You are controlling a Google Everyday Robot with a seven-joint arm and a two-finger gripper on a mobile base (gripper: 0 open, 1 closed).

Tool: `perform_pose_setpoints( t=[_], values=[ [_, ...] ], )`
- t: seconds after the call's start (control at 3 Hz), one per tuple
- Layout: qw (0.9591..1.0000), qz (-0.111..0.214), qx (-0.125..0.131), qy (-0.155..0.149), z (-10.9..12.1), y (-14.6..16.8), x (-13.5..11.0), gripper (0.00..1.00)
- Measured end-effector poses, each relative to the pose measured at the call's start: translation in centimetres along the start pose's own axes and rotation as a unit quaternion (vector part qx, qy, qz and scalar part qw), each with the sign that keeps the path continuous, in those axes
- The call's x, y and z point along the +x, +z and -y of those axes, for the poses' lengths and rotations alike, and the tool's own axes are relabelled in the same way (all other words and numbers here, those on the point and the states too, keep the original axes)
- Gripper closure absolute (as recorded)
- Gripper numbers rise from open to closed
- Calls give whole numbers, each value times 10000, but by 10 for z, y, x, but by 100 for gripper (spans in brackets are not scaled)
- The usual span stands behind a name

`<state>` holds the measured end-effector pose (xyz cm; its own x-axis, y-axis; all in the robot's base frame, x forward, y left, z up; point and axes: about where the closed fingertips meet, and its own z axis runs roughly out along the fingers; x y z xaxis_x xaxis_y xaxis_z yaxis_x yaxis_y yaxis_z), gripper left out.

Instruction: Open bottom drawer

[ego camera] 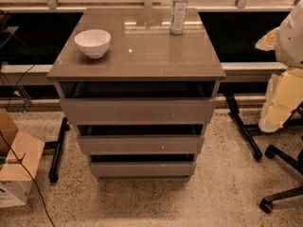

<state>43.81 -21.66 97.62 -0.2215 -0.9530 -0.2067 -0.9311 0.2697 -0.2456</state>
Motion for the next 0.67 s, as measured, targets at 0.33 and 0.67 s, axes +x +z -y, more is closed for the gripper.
perform_pose_setpoints(
  t=[0.33, 0.67],
  values=[
    [10000, 0, 0, 0, 0, 0, 0, 0],
    [9991, 363, -101, -174, -6, 20, -17, 0]
  ],
)
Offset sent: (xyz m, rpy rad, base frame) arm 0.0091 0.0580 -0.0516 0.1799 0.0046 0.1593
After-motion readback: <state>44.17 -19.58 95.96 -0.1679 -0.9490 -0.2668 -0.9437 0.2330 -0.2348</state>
